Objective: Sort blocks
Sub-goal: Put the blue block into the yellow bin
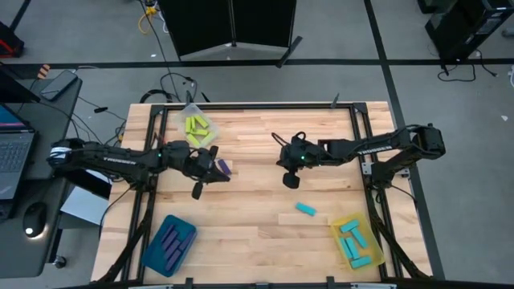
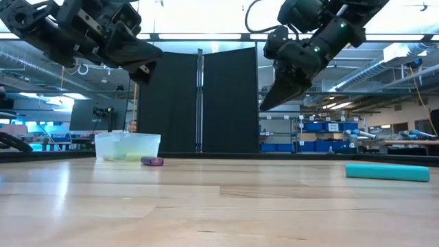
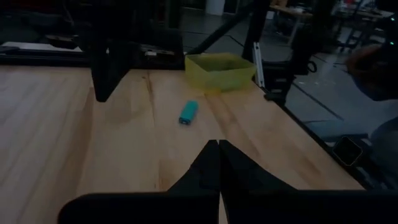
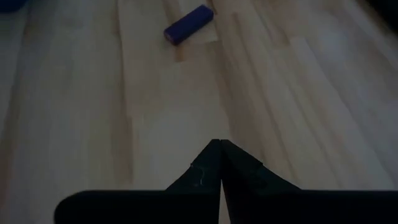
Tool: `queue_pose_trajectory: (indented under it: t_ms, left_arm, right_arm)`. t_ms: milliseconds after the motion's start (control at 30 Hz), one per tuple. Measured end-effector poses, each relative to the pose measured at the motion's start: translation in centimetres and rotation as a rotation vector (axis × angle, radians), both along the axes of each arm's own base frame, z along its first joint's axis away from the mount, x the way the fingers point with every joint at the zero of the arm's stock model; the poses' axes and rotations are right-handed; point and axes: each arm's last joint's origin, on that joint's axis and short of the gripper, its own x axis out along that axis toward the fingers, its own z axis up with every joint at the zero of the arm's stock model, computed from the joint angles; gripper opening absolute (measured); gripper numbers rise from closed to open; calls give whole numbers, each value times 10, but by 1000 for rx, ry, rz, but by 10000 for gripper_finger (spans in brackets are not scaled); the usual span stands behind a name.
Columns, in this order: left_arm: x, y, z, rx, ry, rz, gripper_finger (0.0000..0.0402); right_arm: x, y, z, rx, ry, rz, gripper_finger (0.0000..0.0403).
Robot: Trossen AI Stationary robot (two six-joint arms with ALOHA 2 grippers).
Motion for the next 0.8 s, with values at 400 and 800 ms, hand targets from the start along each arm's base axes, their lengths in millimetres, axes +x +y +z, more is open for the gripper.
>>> queue_pose_trajectory:
  t_ms: [400, 800]
  left_arm:
    - [9, 13, -5, 5, -48, -28, 5]
    - [22, 16, -15, -4, -78, -22, 5]
  right_arm:
    - [3, 22, 15, 11, 61, -19, 24]
    - [-5, 41, 8, 118, 152, -11, 57]
